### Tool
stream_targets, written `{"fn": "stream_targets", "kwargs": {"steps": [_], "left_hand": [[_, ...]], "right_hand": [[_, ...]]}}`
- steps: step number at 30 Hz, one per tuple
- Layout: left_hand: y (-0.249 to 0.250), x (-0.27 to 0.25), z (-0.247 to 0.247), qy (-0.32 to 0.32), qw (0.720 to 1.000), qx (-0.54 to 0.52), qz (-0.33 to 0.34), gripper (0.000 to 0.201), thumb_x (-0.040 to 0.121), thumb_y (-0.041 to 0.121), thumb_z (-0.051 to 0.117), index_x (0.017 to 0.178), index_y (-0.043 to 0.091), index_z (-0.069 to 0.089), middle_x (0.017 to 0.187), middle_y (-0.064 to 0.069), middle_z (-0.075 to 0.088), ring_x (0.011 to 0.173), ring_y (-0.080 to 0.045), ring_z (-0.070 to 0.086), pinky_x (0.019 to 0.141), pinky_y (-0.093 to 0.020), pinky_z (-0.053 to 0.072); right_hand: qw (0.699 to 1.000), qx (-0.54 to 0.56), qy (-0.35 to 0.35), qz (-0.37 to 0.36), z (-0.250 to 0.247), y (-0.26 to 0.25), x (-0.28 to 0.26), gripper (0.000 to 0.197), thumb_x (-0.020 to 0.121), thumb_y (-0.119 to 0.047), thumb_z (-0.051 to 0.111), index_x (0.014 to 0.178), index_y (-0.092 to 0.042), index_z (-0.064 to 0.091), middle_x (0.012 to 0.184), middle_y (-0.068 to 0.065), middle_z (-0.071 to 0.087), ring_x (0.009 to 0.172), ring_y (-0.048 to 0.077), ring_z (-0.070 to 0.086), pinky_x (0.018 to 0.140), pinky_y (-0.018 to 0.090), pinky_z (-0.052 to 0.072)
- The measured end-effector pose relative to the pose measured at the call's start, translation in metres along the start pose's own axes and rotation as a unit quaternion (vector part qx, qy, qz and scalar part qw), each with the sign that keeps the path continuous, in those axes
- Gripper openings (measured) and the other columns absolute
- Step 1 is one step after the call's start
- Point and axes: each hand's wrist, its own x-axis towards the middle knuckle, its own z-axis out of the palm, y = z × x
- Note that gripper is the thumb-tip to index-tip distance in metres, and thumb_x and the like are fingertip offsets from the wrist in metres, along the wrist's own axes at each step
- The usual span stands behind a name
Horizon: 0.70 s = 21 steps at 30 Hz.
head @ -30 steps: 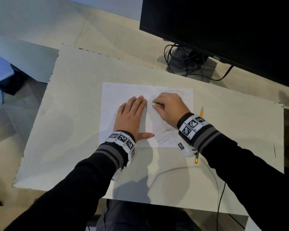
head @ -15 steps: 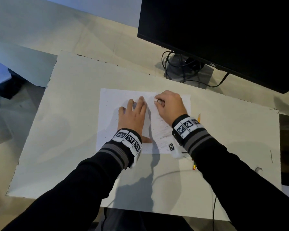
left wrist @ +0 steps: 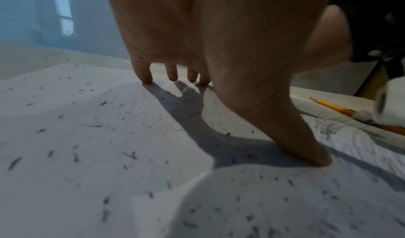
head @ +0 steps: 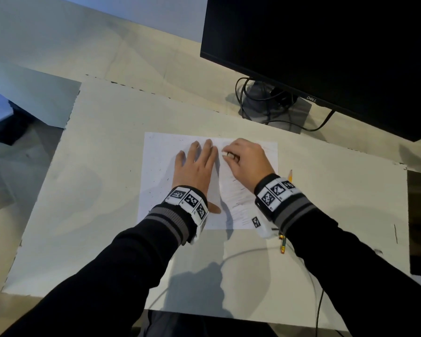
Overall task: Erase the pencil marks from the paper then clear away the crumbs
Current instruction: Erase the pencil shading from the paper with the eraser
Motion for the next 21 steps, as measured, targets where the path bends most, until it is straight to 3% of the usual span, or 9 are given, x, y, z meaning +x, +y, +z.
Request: {"fn": "stream_targets", "kwargs": {"steps": [5,11,16,21], "left_hand": [[-0.001,0.000,-0.001,-0.001,1.000,-0.015,0.001,0.153,0.053,0.089,0.065,0.152,0.012,-0.022,0.162,-0.005,-0.020,0.150,-0.032,-0.007,0.120,-0.050,0.013],[0.000,0.001,-0.003,-0.006,1.000,-0.017,-0.002,0.152,0.054,0.085,0.069,0.153,0.013,-0.022,0.162,-0.004,-0.020,0.150,-0.032,-0.007,0.120,-0.050,0.013],[-0.001,0.000,-0.002,-0.008,1.000,-0.027,-0.001,0.152,0.054,0.086,0.068,0.153,0.015,-0.023,0.162,-0.003,-0.021,0.150,-0.032,-0.009,0.120,-0.051,0.012],[-0.002,0.001,0.000,-0.003,1.000,-0.021,-0.001,0.152,0.054,0.087,0.067,0.153,0.015,-0.023,0.162,-0.003,-0.022,0.150,-0.032,-0.008,0.120,-0.050,0.011]], "right_hand": [[0.999,-0.023,0.012,0.042,-0.010,0.004,0.040,0.017,0.093,-0.020,0.062,0.104,-0.014,0.074,0.100,0.003,0.067,0.091,0.020,0.061,0.086,0.035,0.052],[1.000,-0.015,-0.019,-0.002,-0.006,0.000,-0.008,0.014,0.091,-0.015,0.064,0.101,-0.013,0.074,0.097,0.001,0.067,0.085,0.017,0.062,0.081,0.035,0.054],[0.998,-0.050,0.002,0.033,-0.013,0.008,0.030,0.017,0.091,-0.021,0.064,0.104,-0.015,0.075,0.101,-0.001,0.068,0.089,0.018,0.063,0.084,0.037,0.054],[0.997,-0.028,-0.061,-0.032,-0.006,-0.003,-0.020,0.016,0.090,-0.015,0.065,0.102,-0.013,0.074,0.098,0.000,0.069,0.088,0.018,0.063,0.083,0.038,0.054]]}}
